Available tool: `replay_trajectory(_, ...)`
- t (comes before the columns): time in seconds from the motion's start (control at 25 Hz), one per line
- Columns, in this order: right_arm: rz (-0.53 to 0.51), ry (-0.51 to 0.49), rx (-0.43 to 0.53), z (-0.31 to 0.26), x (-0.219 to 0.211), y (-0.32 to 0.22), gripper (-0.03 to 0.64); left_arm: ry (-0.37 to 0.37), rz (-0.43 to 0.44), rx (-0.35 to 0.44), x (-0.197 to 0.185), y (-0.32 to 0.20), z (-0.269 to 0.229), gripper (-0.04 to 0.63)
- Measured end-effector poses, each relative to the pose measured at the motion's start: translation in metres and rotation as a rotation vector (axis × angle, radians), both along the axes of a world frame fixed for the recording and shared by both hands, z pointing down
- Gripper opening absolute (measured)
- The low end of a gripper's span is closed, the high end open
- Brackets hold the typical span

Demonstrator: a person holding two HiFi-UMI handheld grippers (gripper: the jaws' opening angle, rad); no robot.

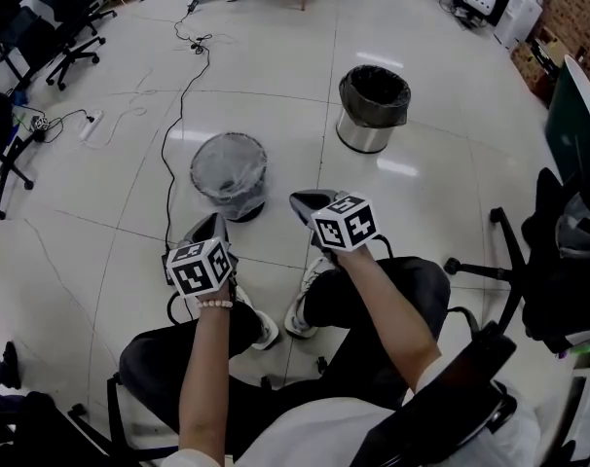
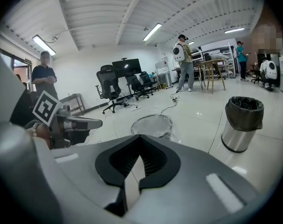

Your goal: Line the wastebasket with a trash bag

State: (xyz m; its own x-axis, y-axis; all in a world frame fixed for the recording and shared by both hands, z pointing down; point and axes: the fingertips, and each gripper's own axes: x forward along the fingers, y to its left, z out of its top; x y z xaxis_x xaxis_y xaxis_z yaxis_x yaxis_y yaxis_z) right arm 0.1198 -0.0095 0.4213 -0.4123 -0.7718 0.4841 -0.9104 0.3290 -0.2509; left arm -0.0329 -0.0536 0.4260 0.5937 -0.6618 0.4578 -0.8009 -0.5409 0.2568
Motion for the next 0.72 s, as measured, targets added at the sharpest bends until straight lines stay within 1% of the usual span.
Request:
replay_trajectory(0.2,0.002,-0.011,-0.009,0.005,0.003,0.0,0.0,-0.004,-0.011,-0.011,-0.004,-0.002,0.005,0.012)
replay_trajectory(0.48,0.011,-0.011,0.004,0.0,0.011,-0.006,0.0,-0.001,-0.009,-0.009,0.003,-0.006,0.004,0.012)
replay_trajectory(0.72,0.047,-0.024,0.004,-0.005,0.018,0.009,0.0,-0.021,0.037,-0.026,0.015,0.008,0.011,0.012)
